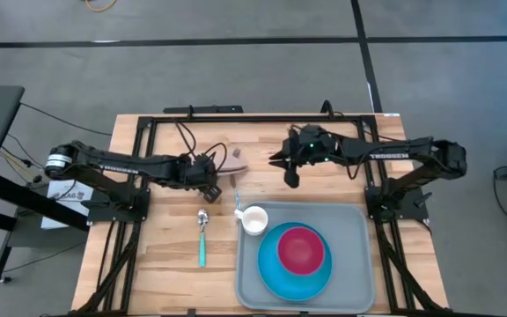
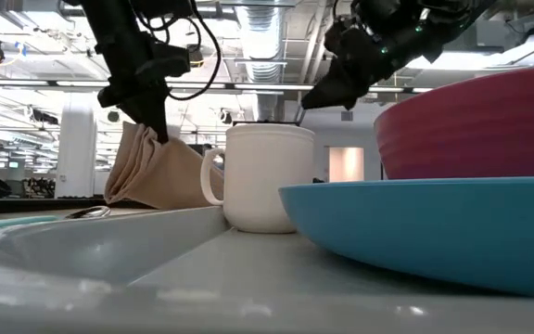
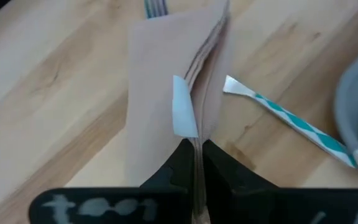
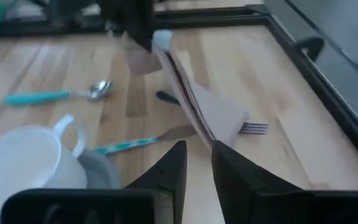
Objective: Set up tray
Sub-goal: Put the brown napkin on the gray tray
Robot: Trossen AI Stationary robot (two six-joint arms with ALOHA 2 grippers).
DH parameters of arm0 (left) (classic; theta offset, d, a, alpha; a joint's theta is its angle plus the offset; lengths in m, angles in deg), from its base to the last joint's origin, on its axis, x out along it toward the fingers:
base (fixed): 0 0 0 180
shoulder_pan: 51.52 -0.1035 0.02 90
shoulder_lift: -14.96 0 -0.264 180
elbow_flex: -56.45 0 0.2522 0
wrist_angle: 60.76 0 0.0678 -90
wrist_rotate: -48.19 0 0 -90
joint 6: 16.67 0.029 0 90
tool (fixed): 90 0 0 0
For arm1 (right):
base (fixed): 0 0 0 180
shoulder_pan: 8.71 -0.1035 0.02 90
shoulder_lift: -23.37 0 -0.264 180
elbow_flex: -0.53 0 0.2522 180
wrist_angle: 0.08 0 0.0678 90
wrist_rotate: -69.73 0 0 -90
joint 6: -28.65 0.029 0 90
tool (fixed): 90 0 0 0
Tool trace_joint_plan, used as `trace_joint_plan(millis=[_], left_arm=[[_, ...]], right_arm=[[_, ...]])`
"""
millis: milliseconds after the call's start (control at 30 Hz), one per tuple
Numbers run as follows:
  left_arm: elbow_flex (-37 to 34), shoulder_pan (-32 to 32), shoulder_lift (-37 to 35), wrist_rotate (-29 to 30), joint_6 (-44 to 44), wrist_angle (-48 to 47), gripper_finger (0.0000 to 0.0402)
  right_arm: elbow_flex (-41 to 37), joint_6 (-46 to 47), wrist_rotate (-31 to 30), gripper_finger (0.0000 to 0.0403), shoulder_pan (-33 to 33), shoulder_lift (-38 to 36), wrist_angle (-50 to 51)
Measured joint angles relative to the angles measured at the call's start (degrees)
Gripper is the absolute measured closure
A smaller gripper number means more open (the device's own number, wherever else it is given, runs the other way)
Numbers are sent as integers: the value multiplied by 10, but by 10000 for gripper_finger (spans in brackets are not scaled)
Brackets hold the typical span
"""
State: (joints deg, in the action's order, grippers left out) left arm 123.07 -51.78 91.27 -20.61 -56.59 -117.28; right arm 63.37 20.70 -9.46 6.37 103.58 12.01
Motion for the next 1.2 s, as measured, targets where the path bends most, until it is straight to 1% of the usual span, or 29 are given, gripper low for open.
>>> trace_joint_plan(millis=[167,267,400,467,567,633,733,833,900,1067,1200], left_arm=[[0,13,-3,-5,-3,6,400],[0,16,-3,-10,-3,18,400],[0,19,-3,-37,2,51,400],[0,19,-3,-45,8,68,400],[9,19,-3,-59,12,74,400],[21,21,-3,-60,23,76,400],[41,25,-3,-60,41,75,400],[61,35,-3,-59,55,77,400],[71,44,-3,-60,60,76,400],[88,65,-3,-60,64,74,400],[91,79,-3,-59,64,69,400]], right_arm=[[0,-70,-1,306,-28,44,-45],[-1,-95,-1,278,-52,76,-92],[-1,-137,-13,232,-86,113,-164],[10,-156,-52,209,-104,130,-185],[36,-197,-125,182,-127,154,-180],[57,-218,-139,169,-139,176,-163],[90,-211,-142,160,-150,207,-145],[122,-197,-179,159,-155,229,-130],[146,-197,-193,160,-155,244,-122],[188,-190,-217,163,-155,263,-88],[199,-190,-234,164,-160,264,-45]])
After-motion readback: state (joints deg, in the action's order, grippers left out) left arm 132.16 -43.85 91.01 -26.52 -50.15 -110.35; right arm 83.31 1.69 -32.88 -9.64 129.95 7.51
